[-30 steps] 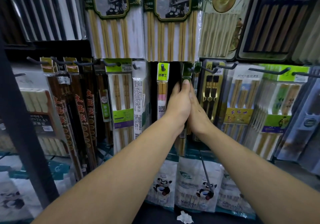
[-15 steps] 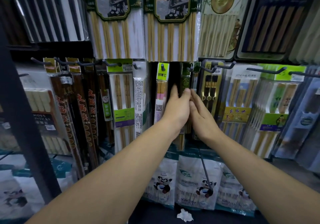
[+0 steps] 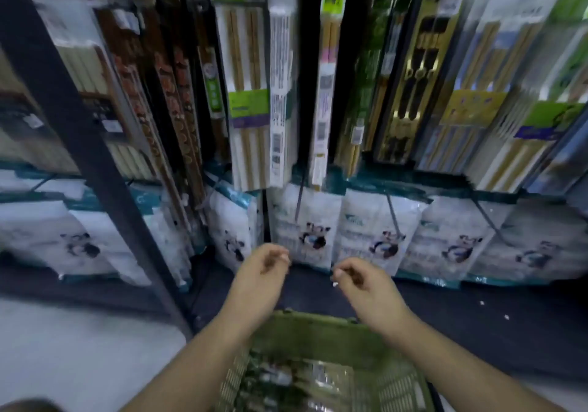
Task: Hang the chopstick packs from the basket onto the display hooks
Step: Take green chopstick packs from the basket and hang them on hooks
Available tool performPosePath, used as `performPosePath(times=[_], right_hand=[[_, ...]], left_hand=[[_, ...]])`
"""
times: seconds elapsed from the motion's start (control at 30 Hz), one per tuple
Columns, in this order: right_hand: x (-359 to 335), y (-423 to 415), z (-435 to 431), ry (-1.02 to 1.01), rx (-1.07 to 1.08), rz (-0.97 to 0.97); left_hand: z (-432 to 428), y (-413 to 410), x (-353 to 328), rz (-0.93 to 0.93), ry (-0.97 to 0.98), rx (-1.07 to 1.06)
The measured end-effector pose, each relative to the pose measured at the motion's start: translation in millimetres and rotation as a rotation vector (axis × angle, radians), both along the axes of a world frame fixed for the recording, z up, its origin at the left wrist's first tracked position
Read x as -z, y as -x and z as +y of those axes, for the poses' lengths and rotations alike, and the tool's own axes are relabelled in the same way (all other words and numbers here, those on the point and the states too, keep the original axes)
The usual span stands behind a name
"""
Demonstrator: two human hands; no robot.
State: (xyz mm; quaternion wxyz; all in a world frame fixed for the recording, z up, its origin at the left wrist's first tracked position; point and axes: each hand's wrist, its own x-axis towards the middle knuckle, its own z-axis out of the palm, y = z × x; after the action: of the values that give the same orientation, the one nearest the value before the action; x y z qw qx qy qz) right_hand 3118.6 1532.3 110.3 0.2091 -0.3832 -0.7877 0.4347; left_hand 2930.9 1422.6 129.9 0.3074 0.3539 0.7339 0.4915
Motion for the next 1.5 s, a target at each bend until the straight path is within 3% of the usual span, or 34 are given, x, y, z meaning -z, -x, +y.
performPosePath(times=[0.17, 0.3, 0.4, 0.53, 0.67, 0.83, 0.97, 1.23, 1.4, 1.5], right_hand=[[115.0, 9.9, -34.1, 0.112, -0.114, -0.273], [193.7, 15.8, -53.7, 0.224, -0.176, -0.551], [236.1, 15.7, -64.8, 0.289, -0.178, -0.623], [278.6, 13.9, -73.0, 0.315, -0.219, -0.663], [299.9, 13.3, -88.4, 0.383, -0.431, -0.707], [319.8, 9.5, -112.4, 0.123, -0.606, -0.811], [324.5, 8.8, -116.5, 0.119, -0.559, -0.801], [322.6, 4.8, -119.7, -0.030, -0.664, -0.807], [315.2, 9.1, -121.7, 0.016, -0.719, -0.927], [306.1, 8.5, -113.7, 0.145, -0.667, -0.907]], left_hand=[[-53.2, 45.2, 112.0, 0.247, 0.430, -0.154], [-92.4, 56.0, 169.7, 0.168, 0.607, -0.192], [-112.1, 53.6, 195.2, 0.097, 0.574, -0.109], [-124.7, 47.0, 211.3, 0.141, 0.473, -0.147], [-121.2, 49.9, 214.5, 0.122, 0.455, -0.177], [-121.4, 52.1, 219.2, 0.115, 0.449, -0.189], [-120.1, 52.6, 220.4, 0.106, 0.438, -0.203], [-121.2, 52.7, 218.4, 0.078, 0.422, -0.194], [-120.6, 51.5, 212.7, 0.033, 0.426, -0.179], [-120.2, 54.7, 207.4, -0.023, 0.425, -0.148]])
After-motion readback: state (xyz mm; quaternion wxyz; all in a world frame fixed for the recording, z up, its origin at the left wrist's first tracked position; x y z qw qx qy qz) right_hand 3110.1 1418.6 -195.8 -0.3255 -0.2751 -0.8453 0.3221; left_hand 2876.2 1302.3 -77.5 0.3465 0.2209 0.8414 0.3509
